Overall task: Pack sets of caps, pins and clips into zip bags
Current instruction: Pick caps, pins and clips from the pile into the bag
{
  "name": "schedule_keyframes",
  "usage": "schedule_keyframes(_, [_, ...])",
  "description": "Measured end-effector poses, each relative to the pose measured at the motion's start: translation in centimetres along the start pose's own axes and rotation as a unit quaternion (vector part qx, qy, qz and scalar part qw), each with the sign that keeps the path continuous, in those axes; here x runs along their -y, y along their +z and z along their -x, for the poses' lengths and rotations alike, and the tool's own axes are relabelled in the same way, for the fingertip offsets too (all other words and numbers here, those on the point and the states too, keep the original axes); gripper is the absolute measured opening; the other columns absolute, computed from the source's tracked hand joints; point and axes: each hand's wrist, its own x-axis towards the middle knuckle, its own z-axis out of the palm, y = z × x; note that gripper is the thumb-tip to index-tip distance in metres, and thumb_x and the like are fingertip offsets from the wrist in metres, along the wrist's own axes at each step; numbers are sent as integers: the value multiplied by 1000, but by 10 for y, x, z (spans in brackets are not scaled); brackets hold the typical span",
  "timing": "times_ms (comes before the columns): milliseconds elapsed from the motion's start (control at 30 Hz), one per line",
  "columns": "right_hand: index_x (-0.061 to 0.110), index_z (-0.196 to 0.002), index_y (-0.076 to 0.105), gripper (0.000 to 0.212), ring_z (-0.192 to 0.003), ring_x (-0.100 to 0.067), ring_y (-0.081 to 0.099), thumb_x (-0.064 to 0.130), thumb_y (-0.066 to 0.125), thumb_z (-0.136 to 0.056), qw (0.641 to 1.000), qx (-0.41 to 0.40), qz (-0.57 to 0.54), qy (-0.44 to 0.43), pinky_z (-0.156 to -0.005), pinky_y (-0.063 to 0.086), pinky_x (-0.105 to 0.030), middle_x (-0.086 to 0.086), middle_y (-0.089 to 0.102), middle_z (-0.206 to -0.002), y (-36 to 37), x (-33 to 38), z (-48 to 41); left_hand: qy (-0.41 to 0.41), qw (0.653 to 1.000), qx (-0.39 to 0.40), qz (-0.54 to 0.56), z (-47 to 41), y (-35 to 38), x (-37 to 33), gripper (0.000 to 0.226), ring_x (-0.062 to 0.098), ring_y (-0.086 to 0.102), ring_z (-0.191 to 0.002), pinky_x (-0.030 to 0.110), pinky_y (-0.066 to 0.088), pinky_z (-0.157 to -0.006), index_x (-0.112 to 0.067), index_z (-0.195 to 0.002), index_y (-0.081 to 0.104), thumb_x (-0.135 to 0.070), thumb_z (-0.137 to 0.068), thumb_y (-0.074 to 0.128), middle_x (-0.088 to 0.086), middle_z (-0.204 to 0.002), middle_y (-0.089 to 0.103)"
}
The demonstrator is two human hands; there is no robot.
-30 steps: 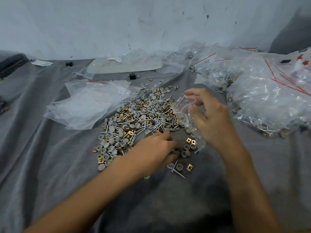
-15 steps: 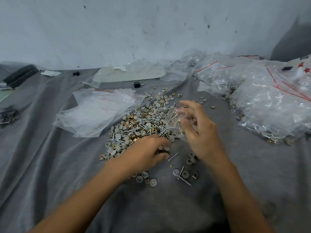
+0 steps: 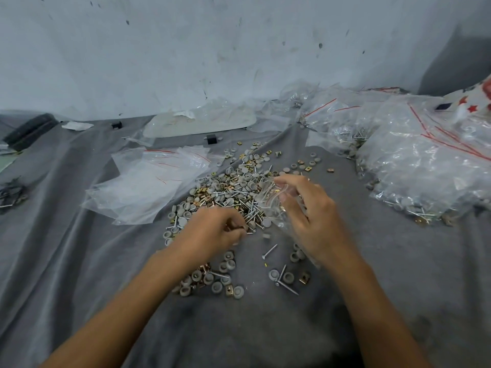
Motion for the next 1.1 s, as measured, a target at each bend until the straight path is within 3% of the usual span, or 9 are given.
schedule_keyframes(67, [33, -131, 59, 30, -106, -11, 58, 19, 55, -104, 1000, 1, 0, 4, -92, 51, -44, 30, 58, -109, 0, 0, 0, -16, 997, -44, 64, -2, -12, -1, 8, -5, 64, -75, 12, 46, -67, -36, -91, 70, -33, -87, 78, -18, -84, 69])
schedule_keyframes(167, [31, -133, 58, 31, -108, -15, 58, 19, 54, -105, 1000, 7, 3, 19, -93, 50, -47, 14, 66, -120, 1, -1, 0, -16, 976, -85, 198, -5, -33, -8, 15, 4, 69, -74, 22, 56, -70, -29, -96, 74, -25, -85, 81, -9, -86, 73])
schedule_keyframes(267, [31, -136, 57, 31, -110, -15, 58, 23, 53, -106, 1000, 18, 12, 12, -94, 49, -46, 12, 66, -123, 4, 1, 1, 3, 956, -86, 282, -10, -45, -22, 18, 12, 70, -72, 27, 58, -68, -24, -100, 74, -20, -84, 81, -2, -87, 74])
schedule_keyframes(433, [32, -137, 55, 31, -112, -16, 57, 27, 53, -107, 1000, 28, -4, 3, -95, 49, -47, 12, 65, -126, 6, -1, 2, 15, 963, -58, 264, -17, -38, -39, 26, 3, 70, -74, 21, 57, -70, -25, -108, 71, -16, -85, 81, -7, -89, 75])
schedule_keyframes(733, [31, -137, 54, 31, -112, -14, 60, 28, 54, -106, 1000, 5, -17, -1, -94, 51, -46, 12, 65, -125, 12, -4, 1, 16, 951, -112, 287, -20, -24, -36, 28, 5, 70, -73, 18, 53, -65, -32, -112, 67, -34, -87, 78, -12, -93, 71])
schedule_keyframes(800, [37, -136, 51, 34, -110, -17, 61, 25, 55, -104, 1000, -20, -17, 4, -92, 52, -48, 9, 66, -121, 12, -6, 1, 6, 955, -151, 254, -19, -22, -31, 15, 6, 66, -75, 24, 55, -68, -33, -106, 66, -32, -92, 72, -12, -90, 68])
schedule_keyframes(867, [40, -135, 49, 38, -112, -19, 61, 21, 57, -104, 999, -40, -22, 19, -91, 53, -50, 7, 66, -120, 13, -8, 1, -7, 974, -152, 165, -16, -22, -23, 7, 1, 62, -73, 21, 49, -67, -35, -97, 64, -29, -96, 67, -14, -85, 65])
schedule_keyframes(1000, [41, -137, 47, 41, -112, -20, 60, 20, 59, -103, 998, -52, -13, 29, -92, 52, -50, 4, 68, -119, 17, -7, 1, -18, 998, 38, -48, -7, -15, -9, 8, 6, 61, -81, 22, 41, -63, -33, -89, 62, -34, -95, 67, -15, -85, 65])
schedule_keyframes(1100, [43, -137, 46, 42, -109, -22, 62, 21, 57, -104, 999, -34, -16, 37, -91, 52, -51, 3, 67, -119, 19, -6, 1, -49, 990, 57, -120, -1, -4, -4, 16, 12, 60, -84, 29, 40, -63, -30, -89, 60, -42, -91, 70, -11, -88, 65])
